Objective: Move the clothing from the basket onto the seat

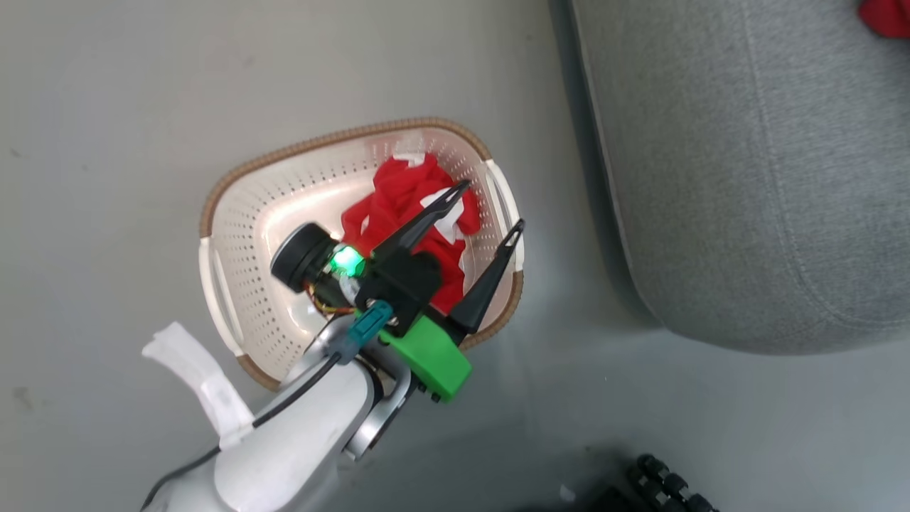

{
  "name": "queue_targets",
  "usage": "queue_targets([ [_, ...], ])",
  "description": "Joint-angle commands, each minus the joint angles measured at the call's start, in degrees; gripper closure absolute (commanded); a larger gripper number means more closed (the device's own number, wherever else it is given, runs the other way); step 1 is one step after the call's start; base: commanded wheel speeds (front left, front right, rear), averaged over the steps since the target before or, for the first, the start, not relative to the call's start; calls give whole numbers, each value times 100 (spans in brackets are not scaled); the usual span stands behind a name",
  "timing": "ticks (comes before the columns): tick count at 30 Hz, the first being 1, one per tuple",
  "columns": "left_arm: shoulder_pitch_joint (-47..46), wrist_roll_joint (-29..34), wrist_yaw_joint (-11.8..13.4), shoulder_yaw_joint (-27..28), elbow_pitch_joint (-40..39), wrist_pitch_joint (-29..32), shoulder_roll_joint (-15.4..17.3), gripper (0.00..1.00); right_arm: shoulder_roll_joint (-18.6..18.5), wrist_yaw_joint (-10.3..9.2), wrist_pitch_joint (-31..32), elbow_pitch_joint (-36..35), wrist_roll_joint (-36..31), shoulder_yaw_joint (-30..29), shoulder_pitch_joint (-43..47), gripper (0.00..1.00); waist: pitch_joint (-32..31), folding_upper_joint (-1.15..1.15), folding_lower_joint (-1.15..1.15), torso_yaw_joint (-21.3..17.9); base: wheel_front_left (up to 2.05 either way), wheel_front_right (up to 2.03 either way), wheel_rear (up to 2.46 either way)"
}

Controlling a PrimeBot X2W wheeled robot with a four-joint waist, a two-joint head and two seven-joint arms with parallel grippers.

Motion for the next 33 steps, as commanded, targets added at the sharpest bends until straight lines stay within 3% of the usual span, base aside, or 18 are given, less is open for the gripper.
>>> queue_targets([
  [1, 219, -71, 71, 45, 87, -127, 17, 0, 89, -4, -16, -178, -64, 153, 317, 0, -847, 0, 0, 40, 0, 0, 0],
  [11, 1504, -695, 460, 571, 505, -998, -145, 0, 489, -5, -16, -877, -173, 1794, 1841, 0, -2444, 0, 0, 474, 0, 0, 0],
  [15, 2184, -1017, 503, 1076, 559, -1083, -264, 0, 528, -5, -16, -839, -283, 2521, 2203, 0, -3078, 0, 0, 698, 0, 0, 0],
  [21, 3252, -591, 595, 2232, 49, -1076, -449, 0, 546, -5, -17, -843, -383, 3529, 2682, 0, -3884, 0, 0, 1013, 0, 0, 0],
  [27, 4129, 32, 339, 3388, -436, -1070, -747, 0, 551, -5, -17, -1180, -692, 3816, 2991, 0, -4225, 0, 0, 1181, 0, 0, 0],
  [33, 4802, 774, -217, 4126, -749, -1071, -988, 0, 505, -5, -16, -1364, -846, 3781, 3369, 0, -4490, 0, 0, 1208, 0, 0, 0],
])
